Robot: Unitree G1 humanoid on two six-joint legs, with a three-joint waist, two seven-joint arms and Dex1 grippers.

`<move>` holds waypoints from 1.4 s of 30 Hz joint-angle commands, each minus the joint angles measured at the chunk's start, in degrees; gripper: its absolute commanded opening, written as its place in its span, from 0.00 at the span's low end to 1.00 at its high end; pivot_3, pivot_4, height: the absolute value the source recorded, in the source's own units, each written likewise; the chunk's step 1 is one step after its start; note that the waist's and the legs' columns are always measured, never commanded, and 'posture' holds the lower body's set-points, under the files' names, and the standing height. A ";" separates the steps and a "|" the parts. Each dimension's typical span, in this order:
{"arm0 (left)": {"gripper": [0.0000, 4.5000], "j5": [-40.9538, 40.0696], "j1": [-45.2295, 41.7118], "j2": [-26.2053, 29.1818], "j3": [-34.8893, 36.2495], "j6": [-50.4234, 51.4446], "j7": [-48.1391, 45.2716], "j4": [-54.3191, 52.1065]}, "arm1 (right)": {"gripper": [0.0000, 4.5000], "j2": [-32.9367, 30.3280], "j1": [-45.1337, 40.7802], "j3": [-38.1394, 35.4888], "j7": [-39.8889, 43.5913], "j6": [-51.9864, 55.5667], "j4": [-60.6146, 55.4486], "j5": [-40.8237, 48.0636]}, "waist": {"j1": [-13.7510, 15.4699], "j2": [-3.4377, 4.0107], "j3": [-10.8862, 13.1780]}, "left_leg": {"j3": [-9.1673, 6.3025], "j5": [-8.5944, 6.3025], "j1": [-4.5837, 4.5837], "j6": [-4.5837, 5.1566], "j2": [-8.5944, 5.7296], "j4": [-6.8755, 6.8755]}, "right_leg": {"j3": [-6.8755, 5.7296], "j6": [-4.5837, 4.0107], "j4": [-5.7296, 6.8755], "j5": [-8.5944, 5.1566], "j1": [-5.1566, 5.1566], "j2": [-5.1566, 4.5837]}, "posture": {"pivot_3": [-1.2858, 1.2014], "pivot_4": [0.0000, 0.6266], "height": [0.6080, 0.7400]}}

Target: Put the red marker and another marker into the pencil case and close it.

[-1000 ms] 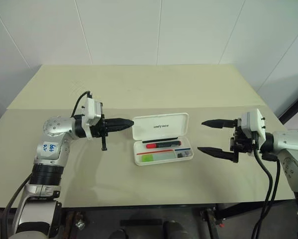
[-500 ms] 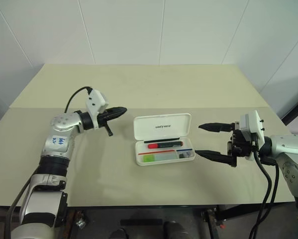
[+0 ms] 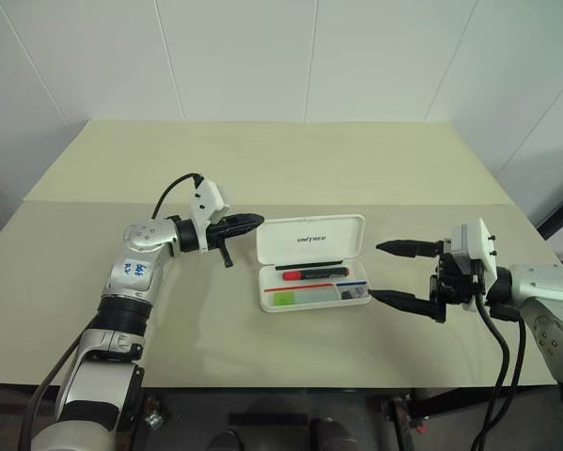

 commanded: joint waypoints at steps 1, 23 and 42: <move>0.01 -0.84 -0.33 0.44 0.88 -0.43 -0.53 -2.43 | 1.00 -0.05 0.05 -2.42 -0.29 -1.18 -1.98 1.08 | -0.01 0.00 0.00 | 0.00 0.00 0.00 0.00 0.00 0.00 | 0.00 0.00 0.00 0.00 0.00 0.00 | 0.52 0.24 1.00; 0.01 6.17 -2.40 -2.03 -1.80 -6.51 4.88 6.60 | 1.00 0.20 0.37 -1.88 -0.62 -2.59 -1.34 0.48 | 0.13 0.00 0.00 | 0.01 0.00 -0.03 0.00 -0.01 0.00 | 0.00 0.01 -0.04 0.01 0.00 0.00 | 0.52 0.24 1.00; 0.01 -1.11 4.13 -0.06 -4.89 -7.26 -18.16 -6.06 | 1.00 0.21 1.34 -1.96 -1.37 -2.74 -1.83 0.54 | 0.06 0.00 0.00 | 0.02 0.00 0.00 0.00 0.00 -0.04 | 0.00 0.00 -0.03 0.00 0.00 0.00 | 0.52 0.24 1.00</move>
